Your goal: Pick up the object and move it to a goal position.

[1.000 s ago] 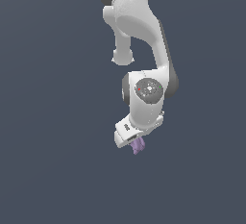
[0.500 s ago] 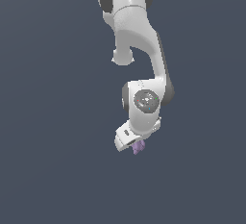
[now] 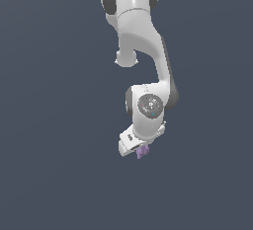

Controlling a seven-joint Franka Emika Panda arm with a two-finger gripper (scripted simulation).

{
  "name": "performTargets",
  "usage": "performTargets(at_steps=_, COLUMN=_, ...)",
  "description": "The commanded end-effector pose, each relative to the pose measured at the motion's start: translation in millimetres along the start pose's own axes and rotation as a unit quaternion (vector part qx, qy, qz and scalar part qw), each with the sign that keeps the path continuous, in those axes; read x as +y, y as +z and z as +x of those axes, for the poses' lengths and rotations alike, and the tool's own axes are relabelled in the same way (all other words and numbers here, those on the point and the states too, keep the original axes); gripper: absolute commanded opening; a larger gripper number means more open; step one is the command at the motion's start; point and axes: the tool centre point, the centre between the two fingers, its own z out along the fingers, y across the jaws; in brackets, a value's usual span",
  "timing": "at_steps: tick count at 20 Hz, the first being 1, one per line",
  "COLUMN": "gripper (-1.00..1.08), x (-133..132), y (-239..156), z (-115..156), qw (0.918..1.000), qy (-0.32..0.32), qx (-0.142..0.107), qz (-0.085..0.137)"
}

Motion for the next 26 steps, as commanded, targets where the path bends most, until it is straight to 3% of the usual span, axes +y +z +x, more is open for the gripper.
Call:
performTargets(at_steps=1, gripper=-1.00, x=0.2, y=-0.2, z=0.1, qw=1.0000, qy=0.000, qx=0.000, qz=0.000)
performTargets(at_steps=15, gripper=-1.00, x=3.8, y=-5.3, z=-9.4, qw=1.0000, qy=0.000, qx=0.000, qz=0.000)
performTargets(at_steps=26, gripper=-1.00, x=23.7, y=-32.4, z=-59.7, qw=1.0000, qy=0.000, qx=0.000, qz=0.000)
